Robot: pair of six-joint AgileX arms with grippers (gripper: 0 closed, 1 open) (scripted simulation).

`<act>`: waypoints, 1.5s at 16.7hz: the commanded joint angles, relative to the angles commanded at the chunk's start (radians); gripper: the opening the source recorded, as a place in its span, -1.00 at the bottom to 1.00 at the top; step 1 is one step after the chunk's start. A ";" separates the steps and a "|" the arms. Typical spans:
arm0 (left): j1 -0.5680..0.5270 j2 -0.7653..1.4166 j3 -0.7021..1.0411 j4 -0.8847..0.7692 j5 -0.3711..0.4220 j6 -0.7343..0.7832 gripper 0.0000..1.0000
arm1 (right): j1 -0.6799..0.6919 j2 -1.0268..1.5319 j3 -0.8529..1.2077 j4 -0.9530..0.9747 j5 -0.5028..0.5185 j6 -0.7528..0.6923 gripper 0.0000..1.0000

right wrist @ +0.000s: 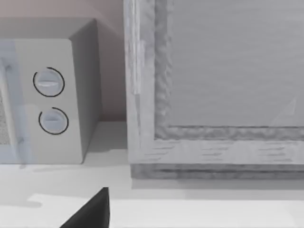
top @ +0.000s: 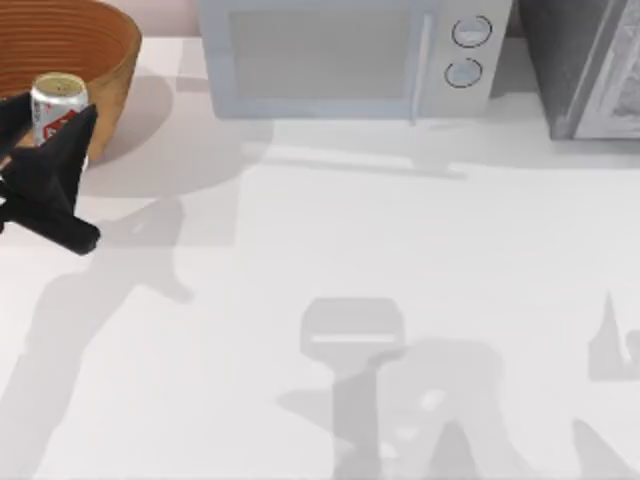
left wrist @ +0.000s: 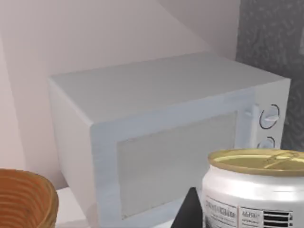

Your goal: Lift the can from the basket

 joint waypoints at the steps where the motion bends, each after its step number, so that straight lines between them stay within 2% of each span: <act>1: -0.011 0.102 0.050 0.053 0.053 0.004 -1.00 | 0.000 0.000 0.000 0.000 0.000 0.000 1.00; 9: -0.080 0.874 0.422 0.466 0.483 0.024 -1.00 | 0.000 0.000 0.000 0.000 0.000 0.000 1.00; 15: -0.103 1.328 0.618 0.704 0.751 0.025 -1.00 | 0.000 0.000 0.000 0.000 0.000 0.000 1.00; 20: -0.105 1.574 0.716 0.832 0.906 0.021 -1.00 | 0.000 0.000 0.000 0.000 0.000 0.000 1.00; 25: -0.104 1.684 0.759 0.891 0.980 0.017 -1.00 | 0.000 0.000 0.000 0.000 0.000 0.000 1.00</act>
